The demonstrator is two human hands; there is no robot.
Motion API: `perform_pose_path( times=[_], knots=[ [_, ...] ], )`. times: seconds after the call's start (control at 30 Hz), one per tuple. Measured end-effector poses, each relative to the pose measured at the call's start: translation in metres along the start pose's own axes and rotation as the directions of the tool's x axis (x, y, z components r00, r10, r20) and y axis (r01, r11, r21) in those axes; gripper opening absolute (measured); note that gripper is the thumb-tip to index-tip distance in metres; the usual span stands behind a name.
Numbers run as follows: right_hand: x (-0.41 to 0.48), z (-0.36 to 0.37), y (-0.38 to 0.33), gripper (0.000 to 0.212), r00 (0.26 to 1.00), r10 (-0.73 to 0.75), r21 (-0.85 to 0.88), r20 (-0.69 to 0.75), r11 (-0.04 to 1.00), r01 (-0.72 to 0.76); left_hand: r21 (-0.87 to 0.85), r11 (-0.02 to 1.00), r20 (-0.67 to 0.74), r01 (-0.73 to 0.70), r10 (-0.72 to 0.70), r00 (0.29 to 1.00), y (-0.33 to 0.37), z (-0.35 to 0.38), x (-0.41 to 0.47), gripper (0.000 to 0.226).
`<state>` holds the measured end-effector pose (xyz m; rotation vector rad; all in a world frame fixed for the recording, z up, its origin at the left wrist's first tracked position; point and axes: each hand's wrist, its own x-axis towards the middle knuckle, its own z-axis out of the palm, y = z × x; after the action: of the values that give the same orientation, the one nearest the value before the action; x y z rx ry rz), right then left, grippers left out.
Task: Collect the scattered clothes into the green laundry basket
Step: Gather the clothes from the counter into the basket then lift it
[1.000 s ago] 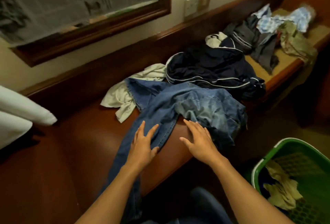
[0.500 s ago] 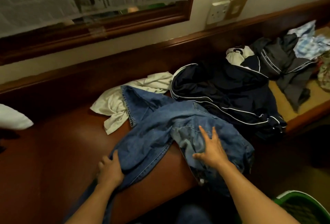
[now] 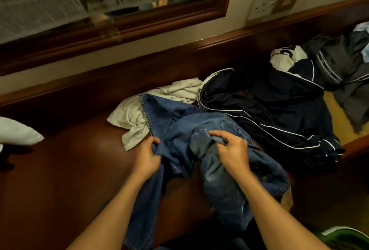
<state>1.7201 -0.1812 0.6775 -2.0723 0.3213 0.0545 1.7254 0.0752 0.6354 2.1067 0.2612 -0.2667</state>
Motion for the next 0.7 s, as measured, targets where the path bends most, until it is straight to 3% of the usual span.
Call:
perform_pose_path(
  times=[0.07, 0.17, 0.27, 0.37, 0.43, 0.5, 0.57, 0.63, 0.7],
  knots=[
    [-0.002, 0.007, -0.019, 0.045, 0.999, -0.038, 0.092, -0.005, 0.995, 0.039, -0.054, 0.998, -0.022, -0.015, 0.014, 1.000, 0.010, 0.002, 0.003, 0.037],
    [-0.005, 0.007, -0.050, 0.051, 0.996, -0.083, 0.276, -0.032, 0.957, 0.088, -0.214, 0.976, -0.175, -0.047, 0.009, 0.985, 0.046, -0.006, 0.013, 0.039],
    [-0.014, 0.000, -0.080, 0.050, 0.989, -0.135, 0.459, -0.067, 0.876, 0.150, -0.439, 0.885, -0.257, -0.154, 0.041, 0.965, 0.091, -0.028, 0.033, 0.043],
    [-0.025, 0.000, -0.089, 0.044, 0.975, -0.214, 0.462, -0.050, 0.861, 0.213, -0.614, 0.777, -0.152, -0.137, 0.054, 0.987, 0.117, -0.050, 0.042, 0.042],
    [-0.026, 0.013, -0.069, 0.050, 0.968, -0.243, 0.297, 0.056, 0.930, 0.216, -0.668, 0.741, -0.001, -0.076, 0.101, 0.995, 0.122, -0.050, 0.037, 0.043],
    [-0.024, 0.033, -0.031, 0.061, 0.952, -0.175, -0.071, 0.249, 0.977, 0.199, -0.582, 0.811, 0.126, -0.063, 0.166, 0.978, 0.110, -0.038, 0.030, 0.045],
    [-0.024, 0.050, 0.012, 0.071, 0.887, 0.016, -0.408, 0.462, 0.892, 0.196, -0.363, 0.925, 0.259, -0.110, 0.214, 0.942, 0.088, -0.019, 0.026, 0.047],
    [-0.030, 0.059, 0.048, 0.075, 0.766, 0.175, -0.485, 0.619, 0.852, 0.197, -0.078, 0.978, 0.395, -0.196, 0.211, 0.894, 0.060, 0.002, 0.016, 0.054],
    [-0.031, 0.055, 0.067, 0.067, 0.732, 0.165, -0.399, 0.661, 0.904, 0.156, 0.108, 0.954, 0.480, -0.278, 0.195, 0.856, 0.030, 0.024, -0.001, 0.057]
  ],
)
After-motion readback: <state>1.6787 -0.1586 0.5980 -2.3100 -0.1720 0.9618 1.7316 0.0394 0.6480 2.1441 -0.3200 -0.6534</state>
